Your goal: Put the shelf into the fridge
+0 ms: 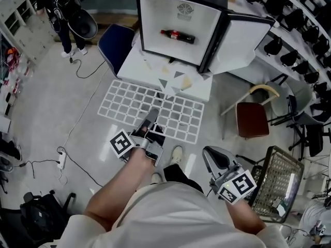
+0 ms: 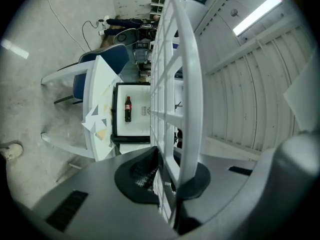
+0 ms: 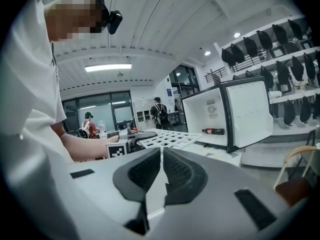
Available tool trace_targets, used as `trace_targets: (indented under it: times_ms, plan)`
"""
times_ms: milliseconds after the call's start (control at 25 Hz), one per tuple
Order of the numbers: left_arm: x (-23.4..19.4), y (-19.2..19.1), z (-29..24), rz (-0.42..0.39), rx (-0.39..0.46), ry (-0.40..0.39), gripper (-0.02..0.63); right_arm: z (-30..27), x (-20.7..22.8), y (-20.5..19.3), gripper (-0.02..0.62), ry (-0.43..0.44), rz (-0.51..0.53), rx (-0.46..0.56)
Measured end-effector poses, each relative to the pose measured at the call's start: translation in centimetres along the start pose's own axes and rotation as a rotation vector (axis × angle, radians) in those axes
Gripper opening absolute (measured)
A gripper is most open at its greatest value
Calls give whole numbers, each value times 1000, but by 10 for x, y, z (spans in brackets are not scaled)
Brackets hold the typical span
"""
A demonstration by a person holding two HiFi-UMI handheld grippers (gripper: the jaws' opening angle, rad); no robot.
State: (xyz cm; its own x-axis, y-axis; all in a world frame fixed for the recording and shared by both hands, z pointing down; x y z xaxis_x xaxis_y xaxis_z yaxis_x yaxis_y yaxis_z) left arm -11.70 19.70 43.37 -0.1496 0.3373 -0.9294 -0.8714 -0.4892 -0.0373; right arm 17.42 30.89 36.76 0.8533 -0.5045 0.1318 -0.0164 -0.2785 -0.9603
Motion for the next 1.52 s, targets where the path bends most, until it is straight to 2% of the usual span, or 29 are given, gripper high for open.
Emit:
trace_targets:
  times_ms: [320, 680, 920, 1120, 1520]
  plan:
    - [-39, 30, -95, -18, 26, 12, 38, -65, 84, 33, 26, 30, 11, -4]
    - [-78, 58, -184, -41, 51, 1, 38, -109, 158, 41, 26, 44, -24, -37]
    - [-103, 76, -222, -28, 73, 3, 38, -129, 176, 40, 26, 28, -45, -67]
    - [-114, 96, -250, -29, 67, -23, 38, -146, 180, 47, 26, -17, -42, -72]
    - [-140, 135, -311, -6, 8, -40, 38, -194, 175, 68, 26, -115, -77, -92]
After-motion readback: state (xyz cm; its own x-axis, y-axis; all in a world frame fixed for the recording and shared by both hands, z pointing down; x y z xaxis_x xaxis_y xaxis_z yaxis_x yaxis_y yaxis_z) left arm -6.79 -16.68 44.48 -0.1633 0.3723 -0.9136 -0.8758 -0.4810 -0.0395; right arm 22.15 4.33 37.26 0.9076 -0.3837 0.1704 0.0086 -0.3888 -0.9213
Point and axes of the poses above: the fingertips, and each gripper's own axes: z backward along the fingers, x to its right, y out of its top, the point moved 10 cm from there along z, backward along the fingers, and after that the axes turned 13 degrees about -y, right-handed, at the moved point
